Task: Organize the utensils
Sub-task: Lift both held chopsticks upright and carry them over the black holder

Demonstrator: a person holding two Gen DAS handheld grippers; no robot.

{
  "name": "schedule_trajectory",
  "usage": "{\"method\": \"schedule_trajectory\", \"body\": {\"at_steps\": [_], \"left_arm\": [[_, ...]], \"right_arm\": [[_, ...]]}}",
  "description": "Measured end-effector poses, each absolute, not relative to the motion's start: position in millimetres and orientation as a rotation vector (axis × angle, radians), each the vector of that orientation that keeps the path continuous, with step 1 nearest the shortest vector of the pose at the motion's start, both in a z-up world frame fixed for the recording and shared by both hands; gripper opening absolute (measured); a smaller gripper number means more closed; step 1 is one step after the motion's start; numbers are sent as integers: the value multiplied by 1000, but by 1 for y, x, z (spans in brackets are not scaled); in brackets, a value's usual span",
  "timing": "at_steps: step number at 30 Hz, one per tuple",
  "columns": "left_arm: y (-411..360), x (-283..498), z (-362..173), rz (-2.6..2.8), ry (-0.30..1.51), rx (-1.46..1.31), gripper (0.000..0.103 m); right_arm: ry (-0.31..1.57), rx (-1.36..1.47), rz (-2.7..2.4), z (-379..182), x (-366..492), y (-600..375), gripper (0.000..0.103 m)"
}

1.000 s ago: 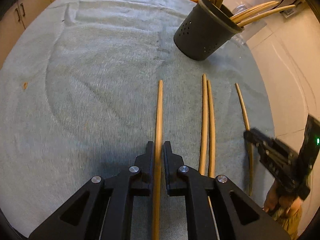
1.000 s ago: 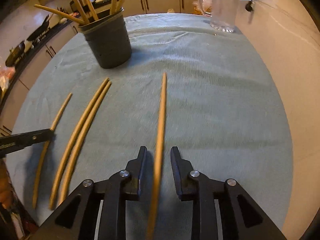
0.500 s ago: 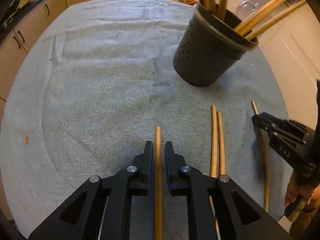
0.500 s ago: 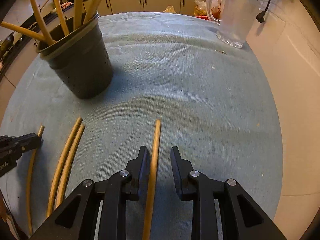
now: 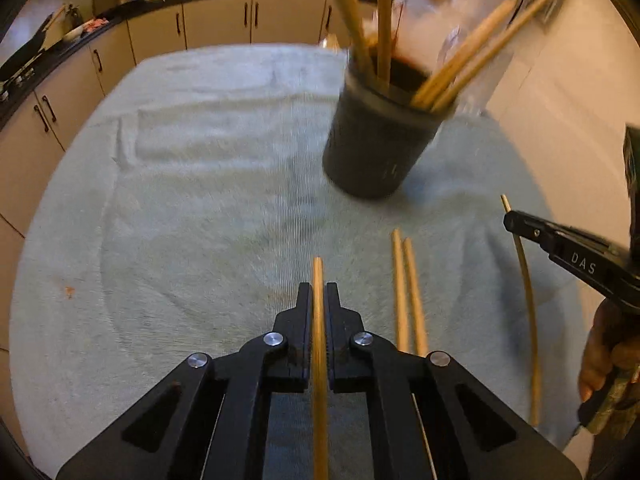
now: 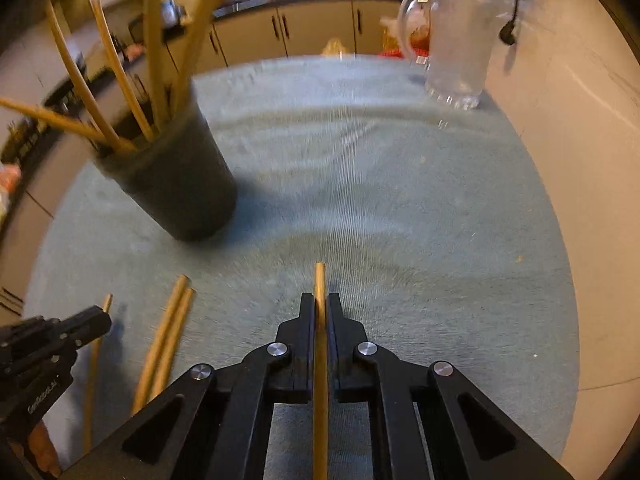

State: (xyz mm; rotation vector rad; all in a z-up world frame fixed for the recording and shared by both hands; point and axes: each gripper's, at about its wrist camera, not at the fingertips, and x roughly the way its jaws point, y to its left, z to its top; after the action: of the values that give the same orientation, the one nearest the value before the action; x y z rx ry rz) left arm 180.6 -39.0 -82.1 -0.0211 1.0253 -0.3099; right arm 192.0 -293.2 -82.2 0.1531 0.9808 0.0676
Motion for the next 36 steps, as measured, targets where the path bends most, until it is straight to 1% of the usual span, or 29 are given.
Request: {"method": "schedule_trajectory", "body": {"at_steps": [4,10,14,23,36], "left_arm": [[-28,165,-47,-317,922,-69,5],[-16,130,0,-308,767,-96,5],[-10,106,15,-304,703,-88,5],[5,62,28,-338,678,-104,5],[9,18,43,-354,599,-100,5]], "right_arm": [[834,190,69,-42,158,-299,6],[680,223,61,-2,112,-307,6],[640,217,66,10,96,-313,6],[591,176,103,26,50,-309,6],[546,162,136,42,16,-298,6]]}}
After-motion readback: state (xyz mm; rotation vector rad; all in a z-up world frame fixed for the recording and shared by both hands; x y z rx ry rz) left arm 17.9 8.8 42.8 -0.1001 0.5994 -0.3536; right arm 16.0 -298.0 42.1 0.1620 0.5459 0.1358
